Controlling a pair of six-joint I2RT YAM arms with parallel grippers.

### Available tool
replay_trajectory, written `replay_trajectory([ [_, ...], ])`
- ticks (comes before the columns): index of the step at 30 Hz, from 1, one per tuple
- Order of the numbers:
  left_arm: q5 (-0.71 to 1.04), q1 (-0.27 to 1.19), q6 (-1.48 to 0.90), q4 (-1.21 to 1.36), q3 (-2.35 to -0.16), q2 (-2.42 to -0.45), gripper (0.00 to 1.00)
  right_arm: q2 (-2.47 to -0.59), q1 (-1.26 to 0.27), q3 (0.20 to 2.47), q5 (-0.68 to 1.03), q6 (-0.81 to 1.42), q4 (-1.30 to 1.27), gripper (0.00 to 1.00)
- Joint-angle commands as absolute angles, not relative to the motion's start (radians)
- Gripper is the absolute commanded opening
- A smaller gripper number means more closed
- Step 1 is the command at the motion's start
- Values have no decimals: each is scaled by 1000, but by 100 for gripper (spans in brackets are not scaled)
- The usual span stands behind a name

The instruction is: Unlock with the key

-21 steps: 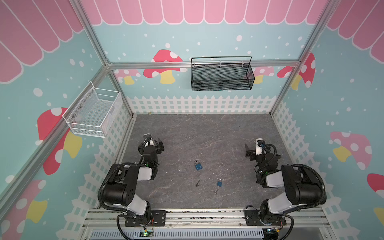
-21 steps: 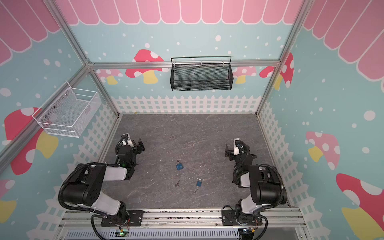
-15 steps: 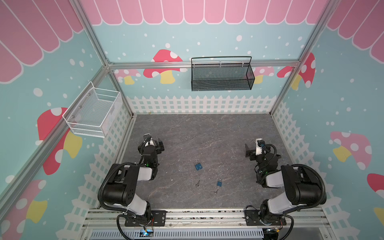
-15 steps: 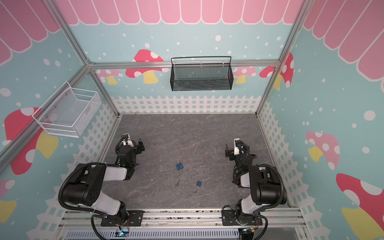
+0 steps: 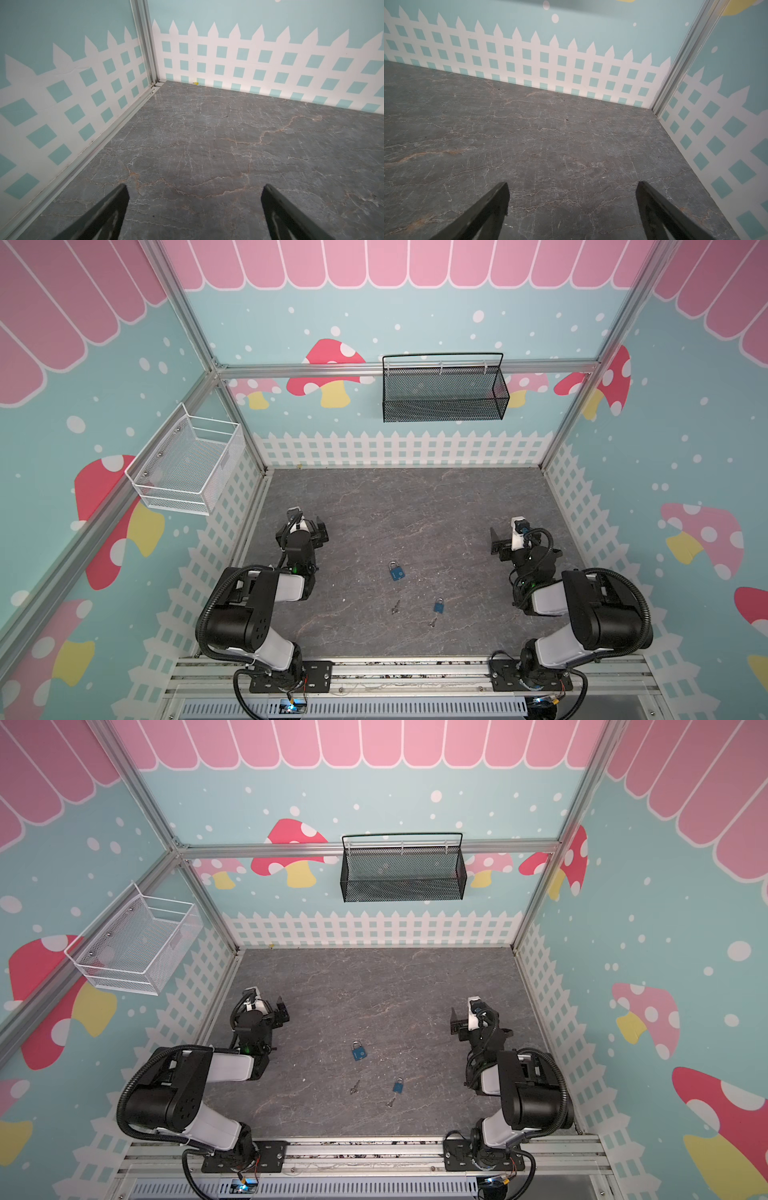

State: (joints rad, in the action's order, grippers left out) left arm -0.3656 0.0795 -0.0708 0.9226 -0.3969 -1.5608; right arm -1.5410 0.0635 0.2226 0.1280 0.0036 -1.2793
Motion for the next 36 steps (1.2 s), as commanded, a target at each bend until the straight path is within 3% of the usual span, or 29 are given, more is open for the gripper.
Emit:
replay_trajectory([
  [1, -357, 74, -58, 914, -382, -1542, 100, -1520, 55, 214, 123, -13, -1280, 98],
  [18, -344, 75, -53, 1007, -319, -1507, 100, -1492, 56, 229, 120, -7, -1242, 98],
  [26, -336, 74, -90, 706, -324, -1139, 100, -1185, 57, 218, 2, 60, -1030, 98],
  [31, -366, 71, -288, 496, -380, -928, 100, -1015, 60, 284, -200, 391, -702, 98],
  [34, -385, 68, -469, 421, -391, -840, 100, -927, 61, 265, -62, 359, -657, 98],
  [36, -338, 67, -551, 398, -376, -782, 100, -873, 62, 243, -91, 488, -617, 98],
])
